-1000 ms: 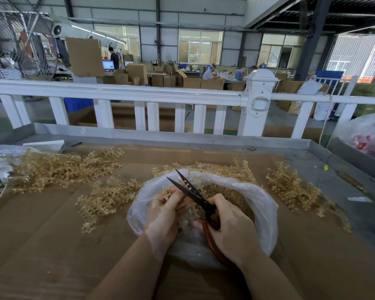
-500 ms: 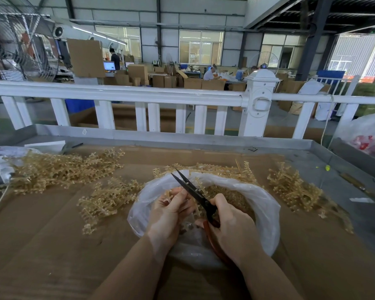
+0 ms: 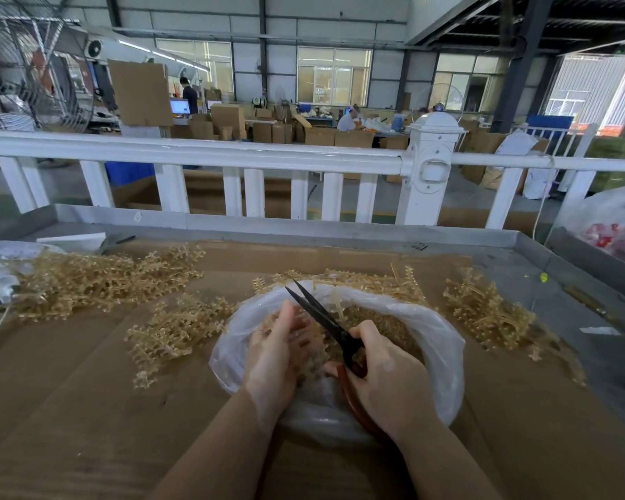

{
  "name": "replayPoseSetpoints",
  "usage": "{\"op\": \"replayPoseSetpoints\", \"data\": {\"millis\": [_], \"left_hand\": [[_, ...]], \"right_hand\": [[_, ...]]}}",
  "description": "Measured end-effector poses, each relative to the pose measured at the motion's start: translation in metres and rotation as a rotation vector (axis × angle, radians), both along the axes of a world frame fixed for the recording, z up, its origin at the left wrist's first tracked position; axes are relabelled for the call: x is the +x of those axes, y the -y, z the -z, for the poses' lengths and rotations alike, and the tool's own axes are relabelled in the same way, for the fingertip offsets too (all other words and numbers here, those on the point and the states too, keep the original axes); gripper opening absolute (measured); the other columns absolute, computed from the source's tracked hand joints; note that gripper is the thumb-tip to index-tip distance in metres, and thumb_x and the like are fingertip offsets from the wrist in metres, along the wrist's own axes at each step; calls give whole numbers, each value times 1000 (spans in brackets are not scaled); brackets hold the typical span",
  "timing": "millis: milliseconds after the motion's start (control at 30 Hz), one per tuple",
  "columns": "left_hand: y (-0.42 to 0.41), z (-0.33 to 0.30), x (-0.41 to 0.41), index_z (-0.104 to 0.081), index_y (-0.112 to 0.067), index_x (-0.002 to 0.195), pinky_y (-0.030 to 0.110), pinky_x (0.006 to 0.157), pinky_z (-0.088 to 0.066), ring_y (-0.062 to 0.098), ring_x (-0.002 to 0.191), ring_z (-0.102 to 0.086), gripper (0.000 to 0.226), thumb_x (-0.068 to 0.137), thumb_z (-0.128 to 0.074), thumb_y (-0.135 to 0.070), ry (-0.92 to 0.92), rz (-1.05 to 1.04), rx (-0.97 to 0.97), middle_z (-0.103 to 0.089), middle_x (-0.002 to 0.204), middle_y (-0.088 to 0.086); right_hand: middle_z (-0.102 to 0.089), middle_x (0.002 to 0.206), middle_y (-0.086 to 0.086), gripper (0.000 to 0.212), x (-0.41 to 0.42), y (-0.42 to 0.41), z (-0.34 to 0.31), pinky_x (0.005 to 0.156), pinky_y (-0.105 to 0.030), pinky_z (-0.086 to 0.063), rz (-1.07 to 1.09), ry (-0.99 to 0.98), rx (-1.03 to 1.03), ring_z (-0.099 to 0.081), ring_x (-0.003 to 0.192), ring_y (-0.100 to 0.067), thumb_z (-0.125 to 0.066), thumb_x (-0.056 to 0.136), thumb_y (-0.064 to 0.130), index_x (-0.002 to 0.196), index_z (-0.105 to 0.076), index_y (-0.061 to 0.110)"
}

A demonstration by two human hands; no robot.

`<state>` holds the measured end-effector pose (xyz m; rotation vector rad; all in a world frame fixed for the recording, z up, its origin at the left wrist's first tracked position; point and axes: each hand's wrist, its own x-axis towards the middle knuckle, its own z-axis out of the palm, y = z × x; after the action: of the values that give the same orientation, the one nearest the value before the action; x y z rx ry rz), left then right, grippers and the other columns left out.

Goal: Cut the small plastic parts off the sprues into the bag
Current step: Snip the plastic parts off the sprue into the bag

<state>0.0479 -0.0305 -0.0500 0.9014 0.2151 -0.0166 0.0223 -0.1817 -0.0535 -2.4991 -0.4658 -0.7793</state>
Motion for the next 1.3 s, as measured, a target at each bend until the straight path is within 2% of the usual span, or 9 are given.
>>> {"op": "replayPoseSetpoints", "data": {"millis": [100,200,367,467,700,867,967,1067,1300], "left_hand": [[-6,-5,-5,-59,0,122,38,66,-59,32,95,-69,55,69,-62,-12,84,253,-99,-66,115,22],[-3,-2,-4,-60,4,114,43,69,-59,38,97,-68,35,85,-42,12,134,265,-73,-67,109,27],[6,-1,-3,-60,2,116,35,76,-59,32,101,-67,28,100,-39,-5,192,122,-11,-69,109,22],[5,0,-1,-64,-3,111,29,68,-58,26,86,-70,25,98,-43,-8,167,85,-48,-70,97,18],[3,1,1,-56,-9,109,30,60,-59,22,73,-69,41,77,-56,15,135,40,-98,-62,83,13],[5,4,2,-56,-7,79,38,64,-60,28,81,-66,21,87,-51,11,139,-70,-16,-64,90,20],[3,4,1,-68,-4,98,32,66,-59,25,86,-70,25,86,-52,11,131,-26,-2,-72,94,15],[3,5,1,-66,-7,113,36,87,-53,21,91,-63,39,83,-53,15,117,-49,27,-66,95,12],[4,5,4,-65,-10,111,32,92,-49,19,98,-60,41,82,-55,16,128,-137,23,-64,104,11]], "right_hand": [[-65,89,10,42,2,1,2,69,-24,-53,22,-32,8,-63,82,-6,-59,83,57,107,-52,23],[-66,92,8,40,2,1,2,71,-26,-54,39,-31,36,-63,86,-8,-66,83,48,110,-54,20],[-68,89,9,39,-2,2,1,68,-23,-54,15,11,109,-64,82,-6,-74,77,44,104,-58,21],[-67,86,10,38,-1,1,2,65,-20,-52,13,7,69,-63,79,-5,-73,77,46,102,-57,23],[-66,86,8,33,2,1,5,65,-24,-52,61,-38,39,-64,80,-9,-70,81,42,103,-54,22],[-66,91,7,45,2,2,5,70,-25,-53,63,-51,68,-63,84,-10,-69,81,48,112,-56,19],[-66,93,7,44,2,2,5,72,-25,-54,55,-54,61,-63,87,-9,-67,82,49,113,-55,20],[-67,90,8,40,1,2,5,68,-23,-54,58,-46,64,-63,83,-8,-70,79,48,106,-55,22],[-64,98,11,47,1,6,5,77,-17,-47,30,-66,116,-60,91,-6,-67,75,56,108,-54,26]]}}
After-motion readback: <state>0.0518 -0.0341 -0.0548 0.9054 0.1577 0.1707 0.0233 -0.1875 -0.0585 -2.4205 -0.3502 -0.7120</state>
